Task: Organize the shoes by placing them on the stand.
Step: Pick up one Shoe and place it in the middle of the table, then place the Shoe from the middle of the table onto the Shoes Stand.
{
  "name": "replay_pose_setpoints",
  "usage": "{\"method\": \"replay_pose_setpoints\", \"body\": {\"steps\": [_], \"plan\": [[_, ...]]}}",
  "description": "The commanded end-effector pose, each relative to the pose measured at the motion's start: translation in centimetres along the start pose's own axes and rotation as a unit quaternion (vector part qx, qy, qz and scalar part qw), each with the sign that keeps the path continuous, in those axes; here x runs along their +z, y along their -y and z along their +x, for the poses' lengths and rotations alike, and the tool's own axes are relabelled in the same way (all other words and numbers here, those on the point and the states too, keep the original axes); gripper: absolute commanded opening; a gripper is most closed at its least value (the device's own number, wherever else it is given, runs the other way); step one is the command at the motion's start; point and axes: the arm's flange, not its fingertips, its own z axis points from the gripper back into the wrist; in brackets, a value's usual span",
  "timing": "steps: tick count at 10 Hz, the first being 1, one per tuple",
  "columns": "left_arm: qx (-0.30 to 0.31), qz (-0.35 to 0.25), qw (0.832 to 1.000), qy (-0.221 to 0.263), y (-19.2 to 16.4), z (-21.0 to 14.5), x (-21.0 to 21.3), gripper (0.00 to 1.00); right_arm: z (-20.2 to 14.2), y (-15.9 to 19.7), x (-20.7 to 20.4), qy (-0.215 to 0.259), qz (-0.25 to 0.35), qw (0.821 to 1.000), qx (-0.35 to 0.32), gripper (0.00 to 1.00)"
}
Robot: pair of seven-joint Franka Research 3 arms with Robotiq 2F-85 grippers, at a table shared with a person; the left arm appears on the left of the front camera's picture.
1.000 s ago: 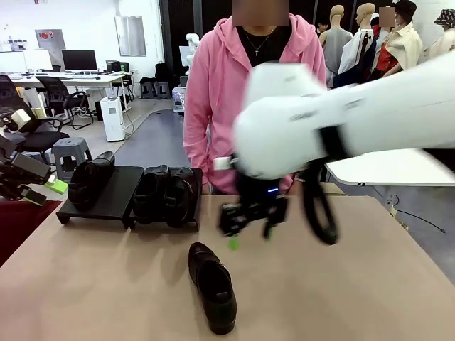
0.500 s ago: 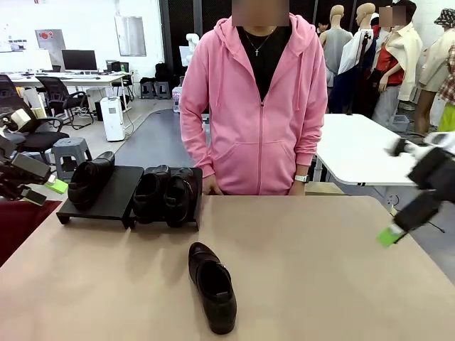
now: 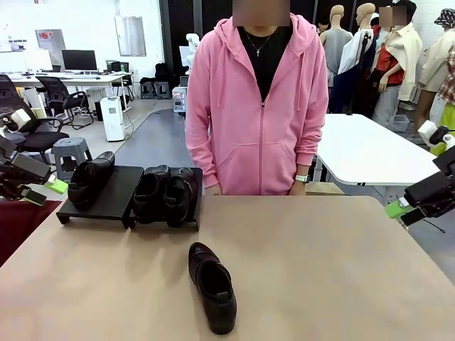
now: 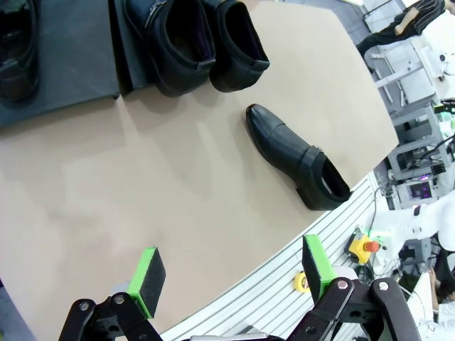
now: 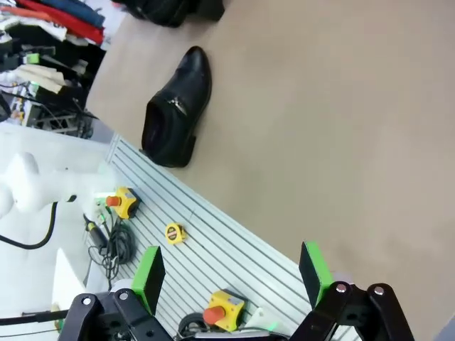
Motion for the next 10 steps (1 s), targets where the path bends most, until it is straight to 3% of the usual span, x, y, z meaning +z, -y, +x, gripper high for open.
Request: {"method": "replay_pose_setpoints", "body": {"steps": [1,10], "plan": [[-0.008,-0.012,1.0,0.008,-0.2,-0.1,-0.15,1.0,-0.91,0.17,0.71,-0.009,0.015,1.0,0.012,1.0],[-0.008,-0.012,1.0,0.008,-0.2,-0.1,-0.15,1.0,-0.91,0.17,0.71,-0.009,0.015,1.0,0.012,1.0]]}}
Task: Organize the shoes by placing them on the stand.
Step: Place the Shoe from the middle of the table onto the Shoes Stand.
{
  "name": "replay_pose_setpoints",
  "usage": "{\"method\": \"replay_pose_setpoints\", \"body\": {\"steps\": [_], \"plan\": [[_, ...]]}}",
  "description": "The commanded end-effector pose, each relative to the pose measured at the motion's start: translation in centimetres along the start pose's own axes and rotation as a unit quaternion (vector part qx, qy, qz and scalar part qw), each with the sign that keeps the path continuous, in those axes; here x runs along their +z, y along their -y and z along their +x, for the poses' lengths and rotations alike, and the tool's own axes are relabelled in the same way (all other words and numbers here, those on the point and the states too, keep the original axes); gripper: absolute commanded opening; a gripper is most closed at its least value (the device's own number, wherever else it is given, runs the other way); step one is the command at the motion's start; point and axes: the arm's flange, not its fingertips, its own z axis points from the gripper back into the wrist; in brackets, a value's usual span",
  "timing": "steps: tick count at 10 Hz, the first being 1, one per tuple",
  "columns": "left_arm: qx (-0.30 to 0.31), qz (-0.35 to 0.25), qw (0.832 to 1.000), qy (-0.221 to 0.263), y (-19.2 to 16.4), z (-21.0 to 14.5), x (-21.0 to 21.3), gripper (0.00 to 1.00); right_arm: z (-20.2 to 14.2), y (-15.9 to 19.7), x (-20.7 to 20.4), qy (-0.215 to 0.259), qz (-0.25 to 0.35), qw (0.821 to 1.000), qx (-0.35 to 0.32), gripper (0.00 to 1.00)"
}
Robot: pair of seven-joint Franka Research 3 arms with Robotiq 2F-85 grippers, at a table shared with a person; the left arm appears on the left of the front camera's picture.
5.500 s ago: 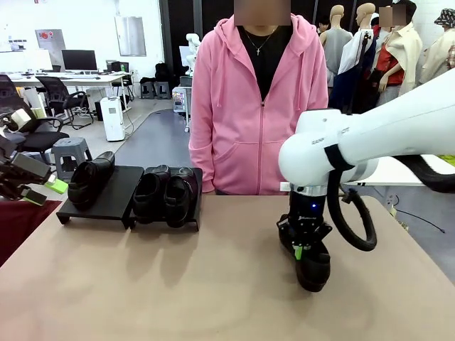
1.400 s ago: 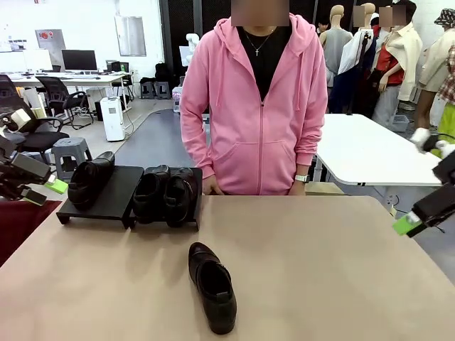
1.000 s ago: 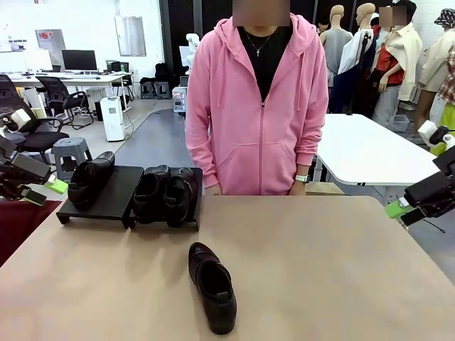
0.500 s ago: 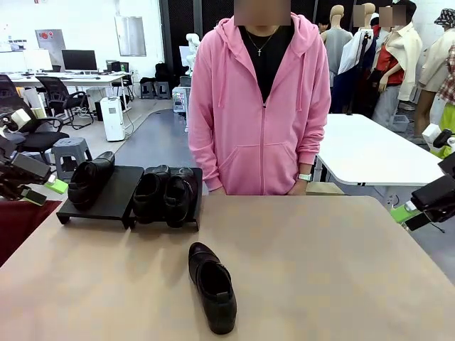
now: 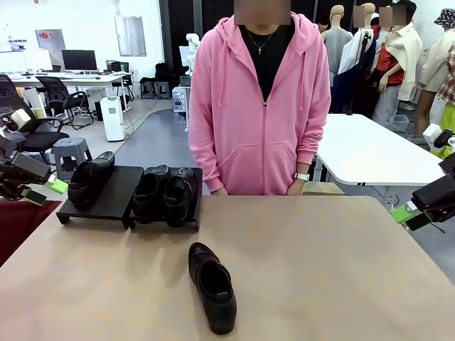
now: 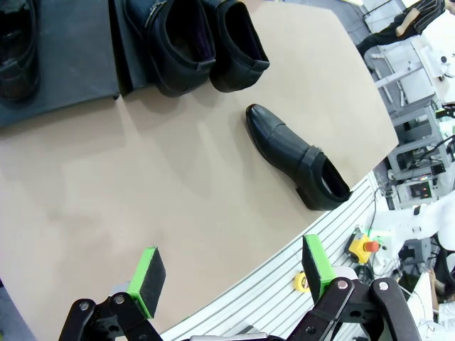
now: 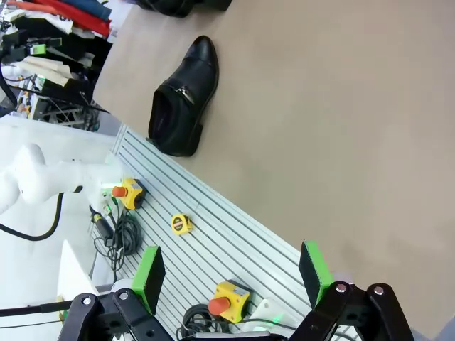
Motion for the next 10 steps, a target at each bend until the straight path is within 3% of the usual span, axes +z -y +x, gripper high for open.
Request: {"method": "replay_pose_setpoints", "body": {"steps": [1,2,3,4,5,6,7,8,10], "plan": [[-0.008,-0.012,1.0,0.008,-0.2,-0.1,-0.1,1.0,-0.1,0.2,0.3,0.001,0.004,1.0,0.014,1.0],[0.0,0.0,1.0,0.0,0.0,0.0,0.0,1.0,-0.1,0.2,0.3,0.001,0.004,1.0,0.014,1.0],[0.036,0.058,0.997,-0.02,4.9,1.7,-3.4,1.0,-0.1,0.2,0.3,0.001,0.004,1.0,0.014,1.0],[0.025,0.128,0.989,-0.07,9.7,3.1,-7.7,1.0,-0.1,0.2,0.3,0.001,0.004,1.0,0.014,1.0],[-0.01,0.142,0.977,-0.162,14.5,4.2,-13.5,1.0,-0.1,0.2,0.3,0.001,0.004,1.0,0.014,1.0],[-0.03,0.155,0.968,-0.196,18.0,4.8,-17.8,1.0,-0.1,0.2,0.3,0.001,0.004,1.0,0.014,1.0],[-0.015,0.172,0.949,-0.263,21.0,5.4,-21.5,1.0,-0.1,0.2,0.3,0.001,0.004,1.0,0.014,1.0],[0.003,0.169,0.953,-0.251,24.7,5.7,-25.2,1.0,-0.1,0.2,0.3,0.001,0.004,1.0,0.014,1.0],[-0.034,0.199,0.945,-0.258,27.1,4.5,-27.1,1.0,-0.1,0.2,0.3,0.001,0.004,1.0,0.014,1.0]]}}
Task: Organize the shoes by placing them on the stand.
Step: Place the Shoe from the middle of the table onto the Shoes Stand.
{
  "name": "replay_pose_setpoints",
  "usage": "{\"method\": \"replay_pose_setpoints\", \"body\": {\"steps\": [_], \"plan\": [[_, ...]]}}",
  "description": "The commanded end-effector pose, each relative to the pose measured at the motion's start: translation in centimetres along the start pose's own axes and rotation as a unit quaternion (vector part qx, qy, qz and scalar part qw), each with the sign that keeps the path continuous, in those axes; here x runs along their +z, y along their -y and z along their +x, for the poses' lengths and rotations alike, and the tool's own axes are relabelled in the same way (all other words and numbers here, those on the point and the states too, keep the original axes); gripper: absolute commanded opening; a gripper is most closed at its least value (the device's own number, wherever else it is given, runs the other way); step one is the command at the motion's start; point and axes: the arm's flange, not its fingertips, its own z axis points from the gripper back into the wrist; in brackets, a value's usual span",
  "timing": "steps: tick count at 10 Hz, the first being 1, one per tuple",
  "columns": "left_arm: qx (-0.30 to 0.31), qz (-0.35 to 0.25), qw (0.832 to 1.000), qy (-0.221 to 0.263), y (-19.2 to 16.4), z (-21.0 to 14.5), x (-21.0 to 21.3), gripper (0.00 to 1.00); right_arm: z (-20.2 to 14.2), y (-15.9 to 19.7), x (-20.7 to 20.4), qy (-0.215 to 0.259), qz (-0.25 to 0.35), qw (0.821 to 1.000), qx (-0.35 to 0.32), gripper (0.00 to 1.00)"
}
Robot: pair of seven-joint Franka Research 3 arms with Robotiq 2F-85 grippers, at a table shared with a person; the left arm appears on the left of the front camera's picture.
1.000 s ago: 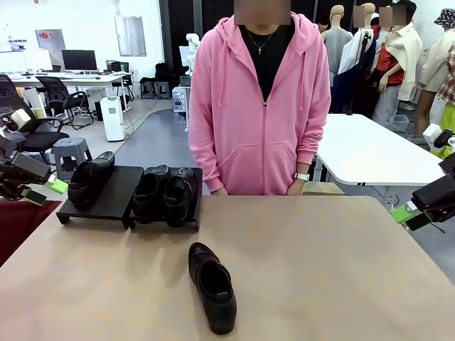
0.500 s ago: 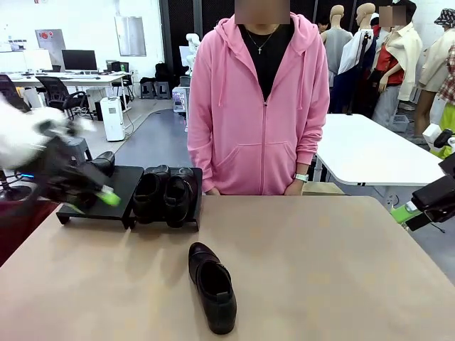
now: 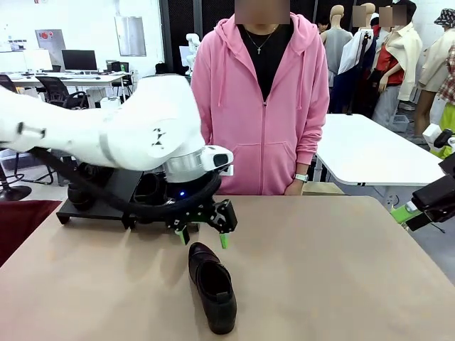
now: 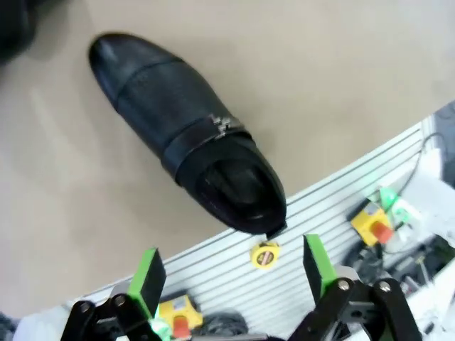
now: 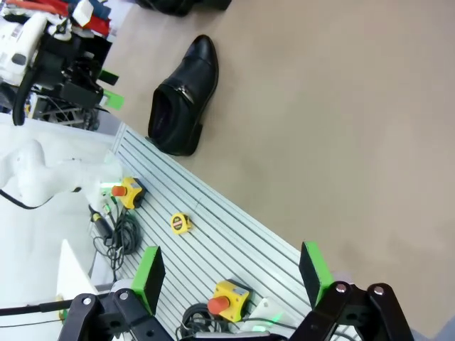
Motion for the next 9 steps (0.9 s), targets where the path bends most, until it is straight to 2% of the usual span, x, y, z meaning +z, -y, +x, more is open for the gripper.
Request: {"method": "replay_pose_setpoints", "body": {"steps": [1,4,5,6,7,9], "plan": [[0.008,-0.012,1.0,0.009,-1.0,-1.6,0.1,1.0,-0.1,0.2,0.3,0.002,0.005,1.0,0.013,1.0],[0.008,-0.012,1.0,0.009,-1.0,-1.6,0.1,1.0,-0.1,0.2,0.3,0.002,0.005,1.0,0.013,1.0],[0.006,-0.003,1.0,-0.001,-0.3,-0.3,0.0,1.0,-0.1,0.2,0.3,0.002,0.005,1.0,0.013,1.0],[0.023,-0.019,1.0,0.006,0.5,-2.2,-1.0,1.0,-0.1,0.2,0.3,0.002,0.005,1.0,0.013,1.0],[0.094,0.012,0.995,-0.022,2.2,-5.5,-3.1,1.0,-0.1,0.2,0.3,0.002,0.005,1.0,0.013,1.0],[0.188,0.037,0.981,0.013,3.6,-9.8,-5.2,1.0,-0.1,0.2,0.3,0.002,0.005,1.0,0.013,1.0]]}}
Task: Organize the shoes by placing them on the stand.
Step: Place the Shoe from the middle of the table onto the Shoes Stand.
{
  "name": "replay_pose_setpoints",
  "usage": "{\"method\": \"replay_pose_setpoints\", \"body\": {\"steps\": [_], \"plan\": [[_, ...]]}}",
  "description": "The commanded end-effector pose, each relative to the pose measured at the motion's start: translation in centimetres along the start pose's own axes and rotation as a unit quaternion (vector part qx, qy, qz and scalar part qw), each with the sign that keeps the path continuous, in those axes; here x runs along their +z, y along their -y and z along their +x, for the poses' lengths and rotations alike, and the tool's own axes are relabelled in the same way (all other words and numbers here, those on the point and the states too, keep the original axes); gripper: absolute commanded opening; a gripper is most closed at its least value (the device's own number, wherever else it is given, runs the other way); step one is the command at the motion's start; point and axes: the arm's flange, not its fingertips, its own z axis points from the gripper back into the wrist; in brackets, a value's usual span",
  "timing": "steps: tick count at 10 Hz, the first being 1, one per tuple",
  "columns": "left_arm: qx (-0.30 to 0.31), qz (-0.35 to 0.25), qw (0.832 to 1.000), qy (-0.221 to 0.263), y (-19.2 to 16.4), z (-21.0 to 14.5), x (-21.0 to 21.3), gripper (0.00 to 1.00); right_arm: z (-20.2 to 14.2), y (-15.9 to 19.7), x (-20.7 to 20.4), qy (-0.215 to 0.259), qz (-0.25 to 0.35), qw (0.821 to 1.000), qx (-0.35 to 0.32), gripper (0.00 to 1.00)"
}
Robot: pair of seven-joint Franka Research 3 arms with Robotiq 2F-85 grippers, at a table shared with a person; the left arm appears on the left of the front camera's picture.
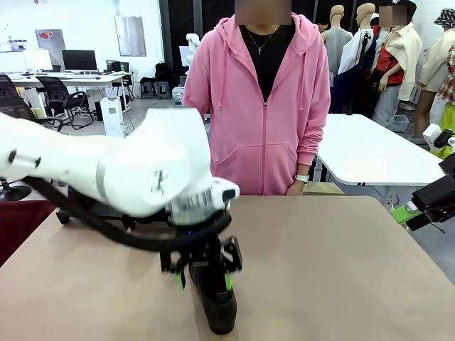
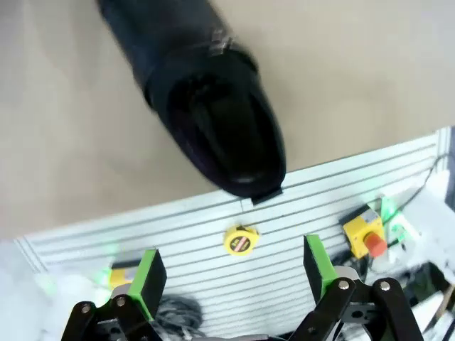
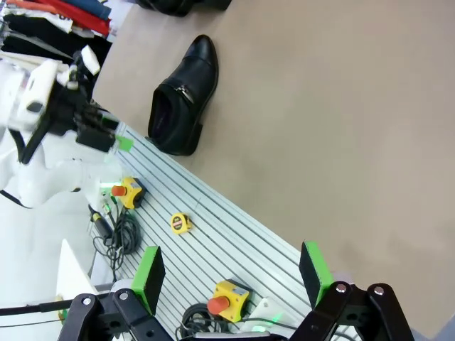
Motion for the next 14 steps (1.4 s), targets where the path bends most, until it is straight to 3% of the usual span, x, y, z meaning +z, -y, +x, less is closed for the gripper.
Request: {"method": "replay_pose_setpoints", "body": {"steps": [1,3,4,9,14], "plan": [[0.116,0.018,0.992,0.054,-0.3,-3.3,-0.6,1.0,0.0,0.2,0.3,0.002,0.005,1.0,0.013,1.0],[0.2,0.028,0.966,0.162,-1.6,-2.1,-0.4,1.0,0.0,0.2,0.3,0.002,0.005,1.0,0.013,1.0],[0.204,0.039,0.961,0.182,-1.9,-1.3,-0.6,1.0,0.0,0.2,0.3,0.002,0.005,1.0,0.013,1.0],[0.181,0.056,0.969,0.161,-2.0,-0.1,-1.6,1.0,0.0,0.2,0.3,0.002,0.005,1.0,0.013,1.0],[0.158,0.046,0.978,0.125,-2.8,3.2,-5.8,1.0,0.0,0.2,0.3,0.002,0.005,1.0,0.013,1.0]]}}
